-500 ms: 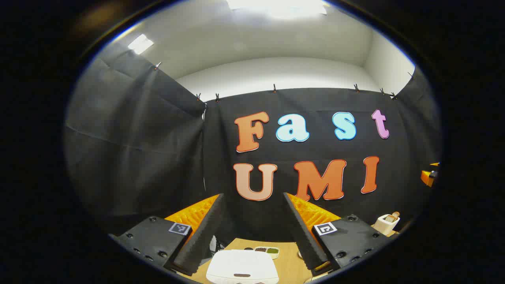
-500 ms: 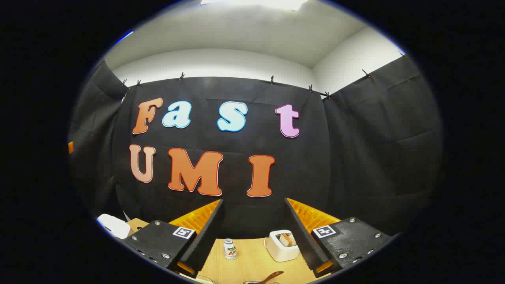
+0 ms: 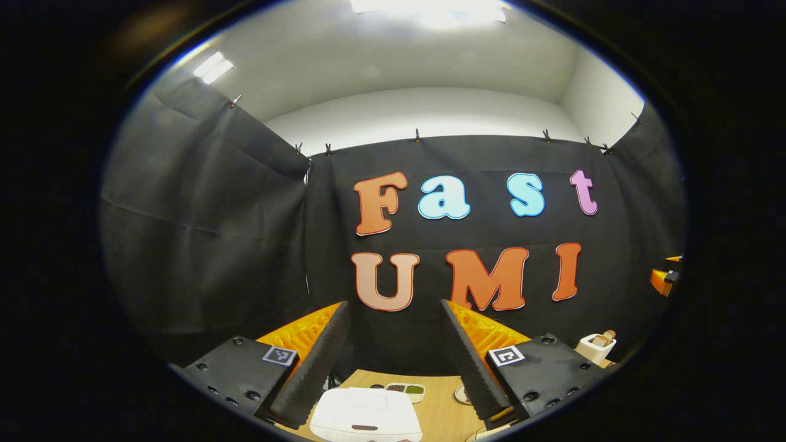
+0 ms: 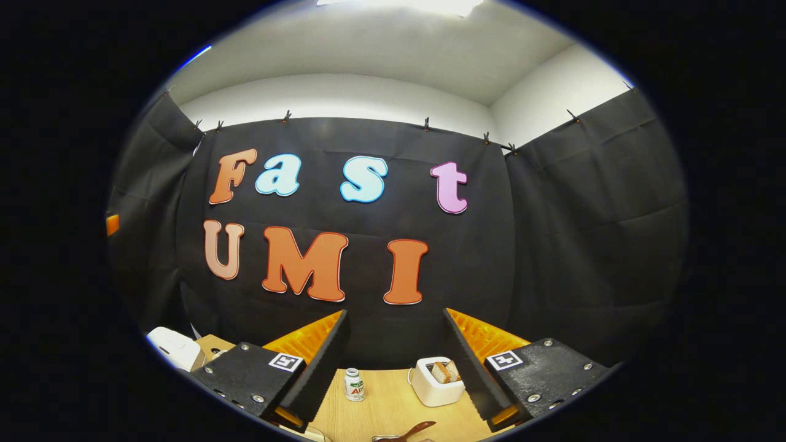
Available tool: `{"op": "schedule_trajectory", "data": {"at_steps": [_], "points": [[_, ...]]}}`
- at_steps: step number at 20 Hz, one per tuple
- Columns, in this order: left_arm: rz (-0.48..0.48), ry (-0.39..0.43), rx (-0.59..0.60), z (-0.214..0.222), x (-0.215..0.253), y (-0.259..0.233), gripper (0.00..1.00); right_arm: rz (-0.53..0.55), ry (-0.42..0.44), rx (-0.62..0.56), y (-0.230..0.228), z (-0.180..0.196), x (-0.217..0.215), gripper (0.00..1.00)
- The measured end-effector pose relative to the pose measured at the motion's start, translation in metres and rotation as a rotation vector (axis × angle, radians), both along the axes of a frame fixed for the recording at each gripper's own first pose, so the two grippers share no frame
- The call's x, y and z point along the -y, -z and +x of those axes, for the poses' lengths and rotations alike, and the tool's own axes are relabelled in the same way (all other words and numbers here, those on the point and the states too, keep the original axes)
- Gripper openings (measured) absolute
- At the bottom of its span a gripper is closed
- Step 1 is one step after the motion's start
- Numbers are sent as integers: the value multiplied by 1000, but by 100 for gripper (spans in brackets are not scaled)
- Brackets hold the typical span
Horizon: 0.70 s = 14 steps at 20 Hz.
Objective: Close the left gripper, press the button to open the rice cooker; take a wooden spoon from the chopstick holder with the right hand, scoop a spoonful of rice and pour it into the rice cooker, then put the wooden spoon back into the chopstick holder.
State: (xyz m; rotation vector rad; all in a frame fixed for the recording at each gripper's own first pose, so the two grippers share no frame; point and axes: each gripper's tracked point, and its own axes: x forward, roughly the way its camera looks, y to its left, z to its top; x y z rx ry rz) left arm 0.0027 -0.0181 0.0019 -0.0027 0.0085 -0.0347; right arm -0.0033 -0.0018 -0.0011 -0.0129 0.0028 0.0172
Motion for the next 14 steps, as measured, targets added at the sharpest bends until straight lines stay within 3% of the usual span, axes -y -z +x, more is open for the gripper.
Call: {"op": "schedule_trajectory", "data": {"at_steps": [8,14], "points": [[31,12,7,0,1,-5,97,16,-16,9,-6,-1,-4,95],[36,34,-2,5,4,-4,97,3,-28,42,-19,-4,-10,91]]}}
